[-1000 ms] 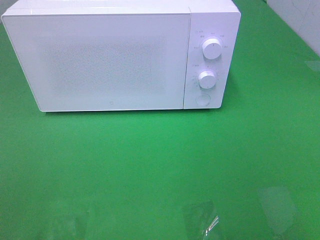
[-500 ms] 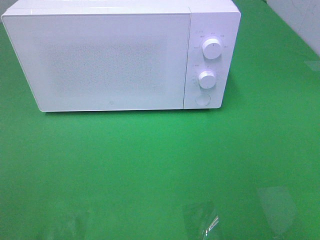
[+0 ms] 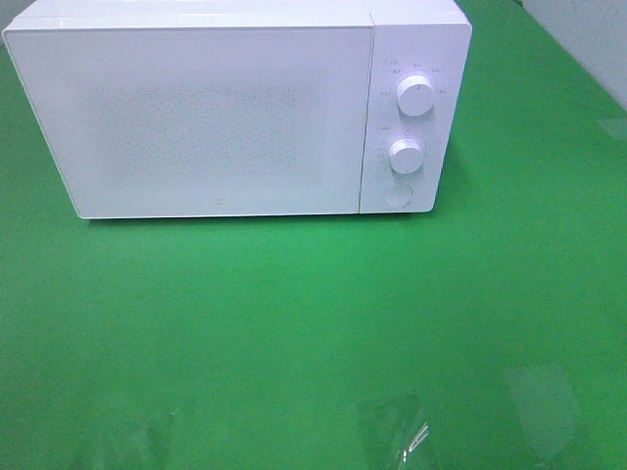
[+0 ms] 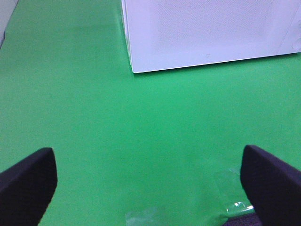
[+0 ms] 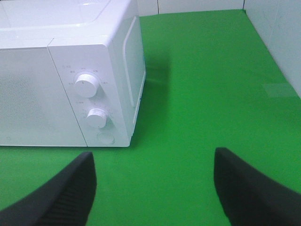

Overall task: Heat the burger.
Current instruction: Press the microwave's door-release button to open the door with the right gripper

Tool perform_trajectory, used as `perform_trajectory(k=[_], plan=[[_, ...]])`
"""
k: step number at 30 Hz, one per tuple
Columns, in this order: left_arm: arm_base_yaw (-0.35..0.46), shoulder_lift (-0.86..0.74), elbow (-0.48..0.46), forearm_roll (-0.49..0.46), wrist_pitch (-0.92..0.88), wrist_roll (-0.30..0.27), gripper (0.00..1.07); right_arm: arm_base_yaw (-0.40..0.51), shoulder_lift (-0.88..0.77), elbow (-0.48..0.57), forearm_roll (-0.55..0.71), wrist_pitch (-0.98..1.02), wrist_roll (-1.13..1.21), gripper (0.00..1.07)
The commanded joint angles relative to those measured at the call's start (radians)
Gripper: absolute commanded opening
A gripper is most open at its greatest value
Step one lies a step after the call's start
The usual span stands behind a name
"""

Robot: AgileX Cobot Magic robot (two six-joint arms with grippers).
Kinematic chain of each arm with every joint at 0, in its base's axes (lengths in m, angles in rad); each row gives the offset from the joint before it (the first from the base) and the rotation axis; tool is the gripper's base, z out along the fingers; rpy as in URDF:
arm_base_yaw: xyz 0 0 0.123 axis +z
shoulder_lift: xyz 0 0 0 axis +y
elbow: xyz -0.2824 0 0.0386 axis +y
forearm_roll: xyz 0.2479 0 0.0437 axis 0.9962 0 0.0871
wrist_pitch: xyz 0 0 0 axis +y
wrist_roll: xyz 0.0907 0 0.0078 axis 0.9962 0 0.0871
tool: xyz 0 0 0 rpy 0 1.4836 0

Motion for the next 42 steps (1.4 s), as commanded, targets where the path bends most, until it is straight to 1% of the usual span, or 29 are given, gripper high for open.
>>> perform_trajectory(k=[1,6,7,8,9,10,12,13,14,17,18,19,20,21,23,26,27,28,29,30,31,36,38,39,40,42], plan=[[0.006,-0.006,0.004,-0.003,-0.006,-0.004,0.98,0.0,0.07,-0.005,0.0,-0.069,-0.001,0.69],[0.006,-0.006,0.004,-0.003,-0.006,-0.004,0.98,0.0,0.138,-0.004,0.0,-0.141,-0.001,0.69],[0.006,-0.006,0.004,-0.003,-0.006,-0.004,0.98,0.0,0.165,0.011,0.0,-0.208,-0.001,0.69],[0.006,-0.006,0.004,-0.003,-0.006,-0.004,0.98,0.0,0.165,0.011,0.0,-0.208,-0.001,0.69],[0.006,-0.006,0.004,-0.003,-0.006,-0.004,0.98,0.0,0.182,0.032,0.0,-0.28,-0.001,0.69],[0.006,-0.006,0.004,-0.003,-0.006,-0.004,0.98,0.0,0.182,0.032,0.0,-0.28,-0.001,0.69],[0.006,-0.006,0.004,-0.003,-0.006,-0.004,0.98,0.0,0.22,0.093,0.0,-0.445,-0.001,0.69],[0.006,-0.006,0.004,-0.003,-0.006,-0.004,0.98,0.0,0.22,0.093,0.0,-0.445,-0.001,0.69],[0.006,-0.006,0.004,-0.003,-0.006,-0.004,0.98,0.0,0.237,0.124,0.006,-0.523,-0.001,0.69],[0.006,-0.006,0.004,-0.003,-0.006,-0.004,0.98,0.0,0.244,0.137,0.006,-0.558,-0.001,0.69],[0.006,-0.006,0.004,-0.003,-0.006,-0.004,0.98,0.0,0.269,0.166,0.006,-0.647,-0.001,0.69],[0.006,-0.006,0.004,-0.003,-0.006,-0.004,0.98,0.0,0.269,0.166,0.006,-0.647,-0.001,0.69],[0.006,-0.006,0.004,-0.003,-0.006,-0.004,0.98,0.0,0.301,0.186,0.013,-0.727,-0.001,0.69],[0.006,-0.006,0.004,-0.003,-0.006,-0.004,0.98,0.0,0.301,0.186,0.013,-0.727,-0.001,0.69],[0.006,-0.006,0.004,-0.003,-0.006,-0.004,0.98,0.0,0.378,0.197,0.038,-0.823,0.002,0.69],[0.006,-0.006,0.004,-0.003,-0.006,-0.004,0.98,0.0,0.415,0.197,0.038,-0.86,0.002,0.69],[0.006,-0.006,0.004,-0.003,-0.006,-0.004,0.98,0.0,0.465,0.197,0.038,-0.909,0.002,0.69],[0.006,-0.006,0.004,-0.003,-0.006,-0.004,0.98,0.0,0.465,0.197,0.038,-0.909,0.002,0.69],[0.006,-0.006,0.004,-0.003,-0.006,-0.004,0.98,0.0,0.514,0.197,0.038,-0.954,0.002,0.69],[0.006,-0.006,0.004,-0.003,-0.006,-0.004,0.98,0.0,0.514,0.197,0.038,-0.954,0.002,0.69],[0.006,-0.006,0.004,-0.003,-0.006,-0.004,0.98,0.0,0.555,0.197,0.039,-0.997,0.002,0.69],[0.006,-0.006,0.004,-0.003,-0.006,-0.004,0.98,0.0,0.626,0.197,0.039,-1.09,-0.013,0.69],[0.006,-0.006,0.004,-0.003,-0.006,-0.004,0.98,0.0,0.653,0.197,0.058,-1.122,-0.033,0.69],[0.006,-0.006,0.004,-0.003,-0.006,-0.004,0.98,0.0,0.679,0.197,0.098,-1.159,-0.051,0.69],[0.006,-0.006,0.004,-0.003,-0.006,-0.004,0.98,0.0,0.679,0.197,0.098,-1.159,-0.051,0.69],[0.006,-0.006,0.004,-0.003,-0.006,-0.004,0.98,0.001,0.715,0.198,0.137,-1.198,-0.077,0.69]])
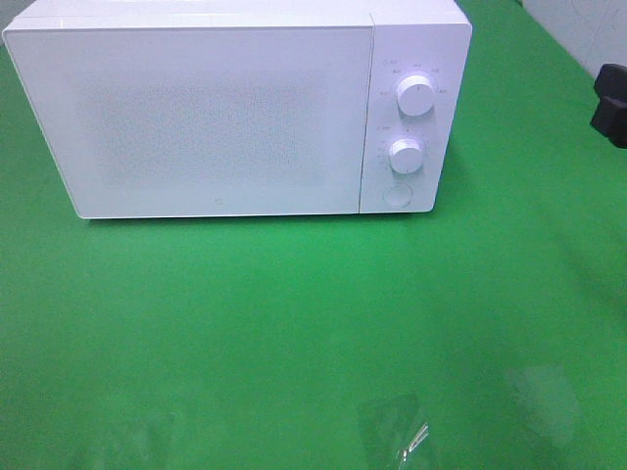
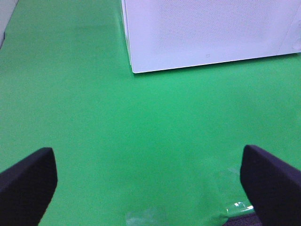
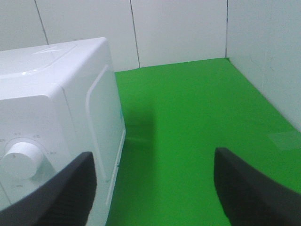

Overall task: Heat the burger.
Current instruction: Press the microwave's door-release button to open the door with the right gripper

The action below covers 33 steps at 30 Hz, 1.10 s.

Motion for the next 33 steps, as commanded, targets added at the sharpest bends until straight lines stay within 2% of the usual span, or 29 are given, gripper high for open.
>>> perform_trajectory(k=[1,5,6,7,8,9,11,14,15,18,20,23,24,33], plan=[[0.006,-0.006,0.004,-0.003,-0.006,-0.004,0.98,0.001,0.024,0.002,0.039,-0.054,-0.037,0.69],[0.006,-0.006,0.004,-0.003,-0.006,-0.004,0.98,0.061,0.077,0.019,0.125,-0.154,-0.104,0.69],[0.006,-0.006,0.004,-0.003,-0.006,-0.004,0.98,0.108,0.107,0.037,0.191,-0.217,-0.156,0.69],[0.006,-0.006,0.004,-0.003,-0.006,-0.004,0.98,0.108,0.107,0.037,0.191,-0.217,-0.156,0.69],[0.006,-0.006,0.004,-0.003,-0.006,-0.004,0.98,0.164,0.137,0.047,0.267,-0.263,-0.206,0.69],[0.006,-0.006,0.004,-0.003,-0.006,-0.004,0.98,0.164,0.137,0.047,0.267,-0.263,-0.206,0.69],[0.006,-0.006,0.004,-0.003,-0.006,-0.004,0.98,0.26,0.2,0.049,0.396,-0.344,-0.259,0.69],[0.006,-0.006,0.004,-0.003,-0.006,-0.004,0.98,0.284,0.215,0.049,0.415,-0.363,-0.265,0.69],[0.006,-0.006,0.004,-0.003,-0.006,-0.004,0.98,0.334,0.238,0.047,0.441,-0.39,-0.265,0.69],[0.006,-0.006,0.004,-0.003,-0.006,-0.004,0.98,0.377,0.259,0.047,0.46,-0.417,-0.265,0.69],[0.006,-0.006,0.004,-0.003,-0.006,-0.004,0.98,0.468,0.301,0.047,0.515,-0.444,-0.264,0.69],[0.006,-0.006,0.004,-0.003,-0.006,-0.004,0.98,0.485,0.308,0.047,0.532,-0.45,-0.264,0.69],[0.006,-0.006,0.004,-0.003,-0.006,-0.004,0.98,0.531,0.324,0.047,0.566,-0.465,-0.264,0.69],[0.006,-0.006,0.004,-0.003,-0.006,-0.004,0.98,0.69,0.394,0.046,0.684,-0.534,-0.26,0.69]])
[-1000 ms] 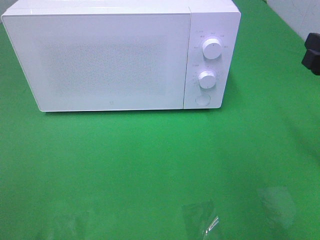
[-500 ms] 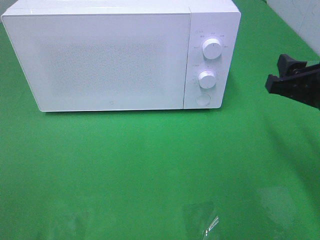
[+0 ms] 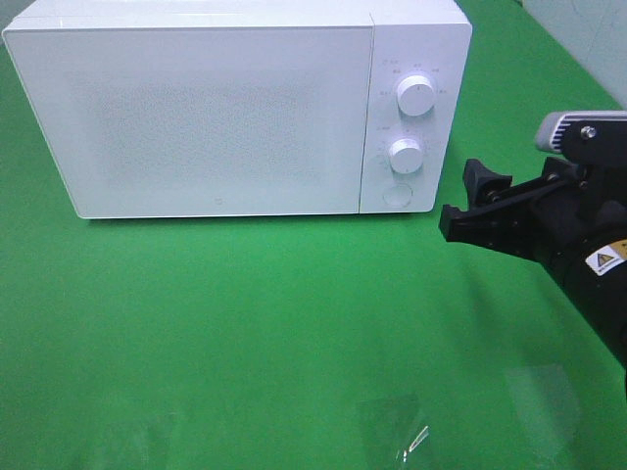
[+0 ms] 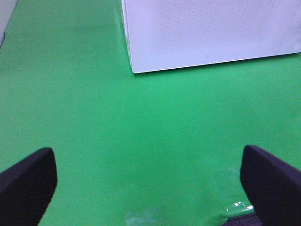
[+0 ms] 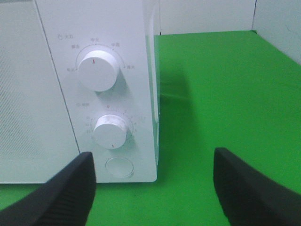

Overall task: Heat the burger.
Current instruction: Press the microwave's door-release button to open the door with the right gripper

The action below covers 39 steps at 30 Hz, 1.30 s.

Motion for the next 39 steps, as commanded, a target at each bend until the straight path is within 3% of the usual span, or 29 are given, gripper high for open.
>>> perform_trajectory(k=[1,13,20,22,24,25,28,33,36,37,38,39], plan=[[0.006,-0.006,0.004,-0.003,-0.006,-0.004,0.98,0.032,0.008,0.0,0.024,-0.068,-0.009,0.69],[0.006,-0.006,0.004,-0.003,-0.006,-0.004,0.98,0.136,0.077,-0.086,0.068,-0.059,0.05,0.68],[0.006,-0.006,0.004,-0.003,-0.006,-0.004,0.98,0.144,0.095,-0.118,0.068,-0.033,0.133,0.68],[0.006,-0.006,0.004,-0.003,-0.006,-0.004,0.98,0.144,0.098,-0.12,0.068,-0.039,0.254,0.66],[0.006,-0.006,0.004,-0.003,-0.006,-0.004,0.98,0.144,0.098,-0.12,0.068,-0.039,0.548,0.63],[0.006,-0.006,0.004,-0.003,-0.006,-0.004,0.98,0.144,0.098,-0.12,0.068,-0.039,0.548,0.63],[0.006,-0.006,0.004,-0.003,-0.006,-0.004,0.98,0.144,0.098,-0.12,0.066,-0.037,0.832,0.55],[0.006,-0.006,0.004,-0.003,-0.006,-0.004,0.98,0.144,0.098,-0.12,0.057,-0.037,1.039,0.44],[0.006,-0.006,0.004,-0.003,-0.006,-0.004,0.98,0.144,0.098,-0.12,0.056,-0.037,1.157,0.33],[0.006,-0.006,0.004,-0.003,-0.006,-0.004,0.98,0.144,0.098,-0.12,0.056,-0.036,1.212,0.23],[0.006,-0.006,0.004,-0.003,-0.006,-0.004,0.98,0.144,0.098,-0.12,0.056,-0.036,1.212,0.23],[0.006,-0.006,0.004,-0.003,-0.006,-0.004,0.98,0.144,0.098,-0.12,0.056,-0.036,1.248,0.15]])
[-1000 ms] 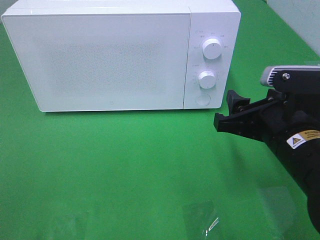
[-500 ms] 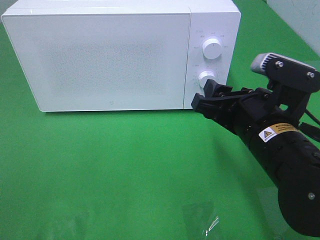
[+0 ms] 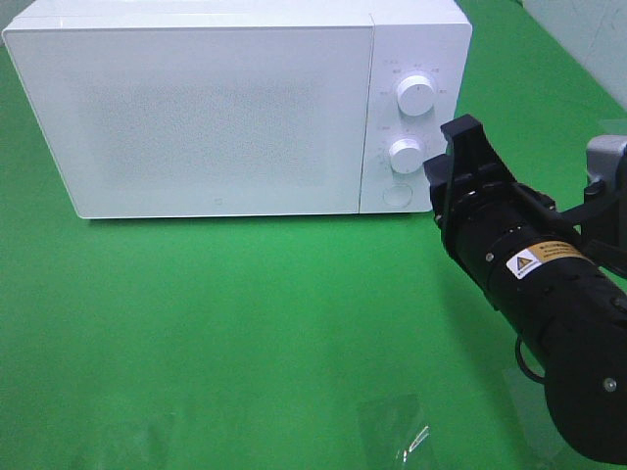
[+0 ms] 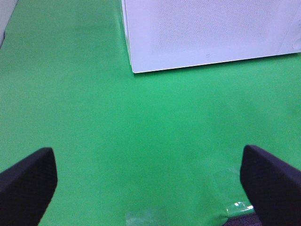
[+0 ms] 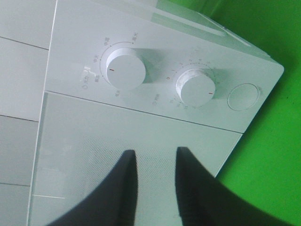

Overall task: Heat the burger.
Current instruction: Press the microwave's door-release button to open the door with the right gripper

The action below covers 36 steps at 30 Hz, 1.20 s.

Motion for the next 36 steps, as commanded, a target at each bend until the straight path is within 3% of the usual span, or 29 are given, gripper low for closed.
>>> perform_trajectory(k=[1,4,9,19,36], plan=[[0.006,-0.006,0.004,-0.003,-0.006,-0.004,0.98,0.001,0.002,-0.01,-0.012,-0.032,0.07,0.15],[0.006,-0.006,0.004,-0.003,-0.006,-0.004,0.98,0.001,0.002,-0.01,-0.011,-0.005,0.166,0.0],[0.006,-0.006,0.004,-0.003,-0.006,-0.004,0.98,-0.001,0.006,-0.01,-0.002,0.145,0.348,0.0],[0.006,-0.006,0.004,-0.003,-0.006,-0.004,0.98,-0.001,0.068,-0.01,0.026,0.145,0.373,0.0],[0.006,-0.006,0.004,-0.003,-0.006,-0.004,0.98,-0.216,0.177,-0.146,-0.166,0.294,0.421,0.0]])
